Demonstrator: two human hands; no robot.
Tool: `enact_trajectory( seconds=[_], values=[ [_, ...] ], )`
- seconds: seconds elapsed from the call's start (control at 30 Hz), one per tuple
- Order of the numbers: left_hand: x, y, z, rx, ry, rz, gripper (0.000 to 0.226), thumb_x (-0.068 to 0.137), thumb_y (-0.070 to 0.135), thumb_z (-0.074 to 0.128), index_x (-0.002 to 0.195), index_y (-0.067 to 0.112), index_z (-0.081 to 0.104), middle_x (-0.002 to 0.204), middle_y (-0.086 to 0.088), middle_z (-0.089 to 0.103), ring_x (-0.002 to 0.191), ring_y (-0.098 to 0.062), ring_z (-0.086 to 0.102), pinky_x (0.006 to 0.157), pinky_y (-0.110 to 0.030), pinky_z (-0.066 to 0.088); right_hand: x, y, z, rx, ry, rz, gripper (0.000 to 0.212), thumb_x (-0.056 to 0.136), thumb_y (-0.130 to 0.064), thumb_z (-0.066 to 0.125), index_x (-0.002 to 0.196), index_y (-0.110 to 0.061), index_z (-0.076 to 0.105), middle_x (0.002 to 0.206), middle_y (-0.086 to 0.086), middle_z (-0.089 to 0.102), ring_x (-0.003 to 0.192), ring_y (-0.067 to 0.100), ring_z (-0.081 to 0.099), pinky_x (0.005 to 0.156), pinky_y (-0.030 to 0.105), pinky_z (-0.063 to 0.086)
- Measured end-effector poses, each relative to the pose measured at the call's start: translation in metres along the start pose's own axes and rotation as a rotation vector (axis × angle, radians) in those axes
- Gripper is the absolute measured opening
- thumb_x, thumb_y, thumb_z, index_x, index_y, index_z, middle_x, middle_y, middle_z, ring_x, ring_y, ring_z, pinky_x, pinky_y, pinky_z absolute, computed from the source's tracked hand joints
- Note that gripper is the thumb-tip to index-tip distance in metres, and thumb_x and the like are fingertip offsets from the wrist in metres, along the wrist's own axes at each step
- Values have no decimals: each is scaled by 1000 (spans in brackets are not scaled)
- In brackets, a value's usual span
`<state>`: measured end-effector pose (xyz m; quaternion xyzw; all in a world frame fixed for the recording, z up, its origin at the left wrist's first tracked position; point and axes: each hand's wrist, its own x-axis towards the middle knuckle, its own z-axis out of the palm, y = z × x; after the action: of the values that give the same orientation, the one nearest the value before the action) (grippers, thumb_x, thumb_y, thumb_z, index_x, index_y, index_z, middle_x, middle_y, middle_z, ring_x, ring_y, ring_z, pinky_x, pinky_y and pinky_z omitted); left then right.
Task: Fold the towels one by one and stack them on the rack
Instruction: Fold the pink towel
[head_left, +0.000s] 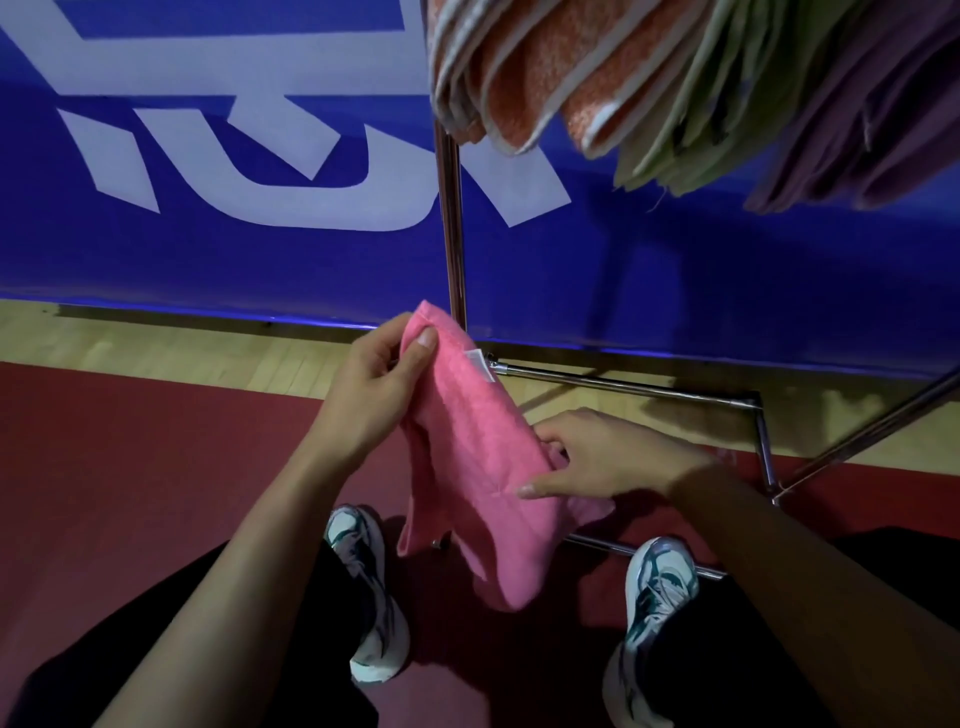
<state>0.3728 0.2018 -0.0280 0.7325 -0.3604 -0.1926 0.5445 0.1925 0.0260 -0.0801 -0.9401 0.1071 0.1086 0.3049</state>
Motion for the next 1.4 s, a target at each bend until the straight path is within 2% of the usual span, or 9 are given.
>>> enact_trajectory(
  seconds=[0.17, 0.43, 0.57, 0.7, 0.87, 1.03, 1.23, 1.33, 1.4],
  values=[
    [7, -17, -11, 45, 153, -80, 23, 107, 27, 54, 103, 13, 71, 85, 5, 67, 78, -7, 59, 73, -33, 48, 4, 25, 1, -95, -83, 109, 35, 85, -53, 75, 79, -24, 57, 68, -6, 62, 63, 12, 56, 68, 37, 50],
    [15, -28, -33, 117, 394, -123, 30, 105, 28, 53, 98, 2, 67, 84, -3, 63, 77, -12, 54, 69, -33, 42, -3, 40, -7, -224, -133, 228, 36, 97, -43, 64, 74, -20, 51, 68, -8, 55, 63, 11, 47, 56, 28, 33],
    [17, -30, -39, 94, 455, -135, 29, 105, 27, 52, 96, 4, 67, 82, -1, 64, 75, -11, 55, 69, -32, 43, -4, 43, -7, -212, -85, 275, 27, 96, -38, 67, 79, -25, 50, 78, -11, 64, 77, 14, 59, 61, 29, 39],
    [18, -30, -44, 105, 507, -158, 28, 107, 24, 51, 96, 5, 68, 80, -1, 61, 73, -11, 53, 62, -29, 41, -6, 41, -8, -2, -77, 287, 13, 100, -27, 64, 95, -18, 57, 76, -7, 77, 62, 1, 71, 58, 16, 50],
    [15, -27, -35, 286, 418, -174, 27, 106, 26, 51, 91, 14, 69, 74, 1, 65, 57, 1, 55, 52, -15, 38, -6, 28, -19, -120, -90, 249, 35, 104, -39, 55, 73, -23, 54, 61, -11, 66, 47, -7, 55, 53, 16, 38],
    [18, -30, -26, 249, 345, -171, 38, 106, 34, 52, 84, 9, 69, 69, 0, 63, 62, -12, 53, 60, -33, 41, -2, 13, -23, 256, 5, 124, 37, 103, -48, 53, 86, -19, 70, 66, -7, 64, 64, 8, 70, 68, 28, 61],
    [19, -31, -33, 163, 287, -185, 49, 97, 56, 52, 88, 11, 69, 71, -3, 68, 68, -21, 62, 70, -53, 59, -2, 14, -39, 662, 321, 183, 40, 103, -40, 56, 107, -1, 67, 83, 3, 58, 75, 9, 58, 72, 28, 53],
    [15, -28, -27, 135, 182, -160, 43, 94, 57, 52, 101, 20, 73, 91, -9, 78, 92, -34, 75, 80, -62, 61, -4, 10, -41, 578, 415, 172, 60, 90, -59, 55, 102, 0, 61, 84, 1, 55, 81, 14, 54, 81, 48, 50],
    [12, -26, -18, 119, 151, -150, 40, 95, 52, 51, 104, 21, 74, 93, -8, 78, 96, -34, 75, 80, -61, 61, -4, 7, -41, 539, 459, 171, 63, 85, -64, 53, 91, -2, 56, 79, -1, 50, 77, 14, 49, 76, 44, 43]
  ],
)
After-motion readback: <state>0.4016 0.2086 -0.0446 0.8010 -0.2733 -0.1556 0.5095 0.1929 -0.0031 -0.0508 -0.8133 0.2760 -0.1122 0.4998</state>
